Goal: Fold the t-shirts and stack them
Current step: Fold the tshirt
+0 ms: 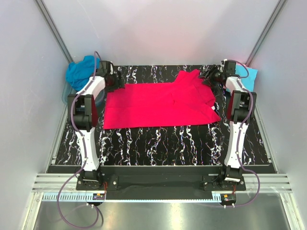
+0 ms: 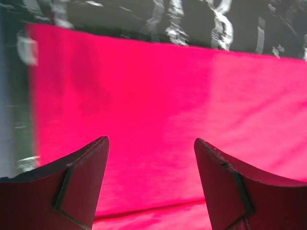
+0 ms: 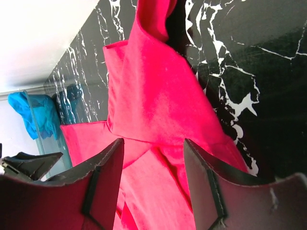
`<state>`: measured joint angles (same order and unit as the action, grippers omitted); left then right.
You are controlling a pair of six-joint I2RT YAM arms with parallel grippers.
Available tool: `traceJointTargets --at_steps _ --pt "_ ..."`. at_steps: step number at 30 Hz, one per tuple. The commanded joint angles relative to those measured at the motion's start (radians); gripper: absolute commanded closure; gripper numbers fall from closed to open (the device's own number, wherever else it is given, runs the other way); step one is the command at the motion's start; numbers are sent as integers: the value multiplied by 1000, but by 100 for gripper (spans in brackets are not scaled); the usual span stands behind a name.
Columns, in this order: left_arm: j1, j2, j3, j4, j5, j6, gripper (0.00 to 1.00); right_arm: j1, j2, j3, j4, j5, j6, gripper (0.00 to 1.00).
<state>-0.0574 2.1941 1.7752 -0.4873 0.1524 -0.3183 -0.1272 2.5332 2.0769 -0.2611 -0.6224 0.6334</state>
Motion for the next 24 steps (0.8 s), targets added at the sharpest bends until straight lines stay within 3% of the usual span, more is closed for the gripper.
traceJointTargets --at_steps 1,15,17,22,24 --pt "42 0 66 -42 -105 8 23 -14 -103 -24 40 -11 -11 41" --pt "198 -46 -6 -86 -240 -50 23 -43 -166 -83 75 -23 17 42" --pt "199 -57 -14 -65 -215 -41 23 -43 -166 -83 82 -28 20 42" --pt "192 -65 -46 33 2 -1 23 -42 -162 -86 97 -43 26 42" --pt "182 -28 -13 32 4 36 23 -43 -156 -86 102 -46 25 42"
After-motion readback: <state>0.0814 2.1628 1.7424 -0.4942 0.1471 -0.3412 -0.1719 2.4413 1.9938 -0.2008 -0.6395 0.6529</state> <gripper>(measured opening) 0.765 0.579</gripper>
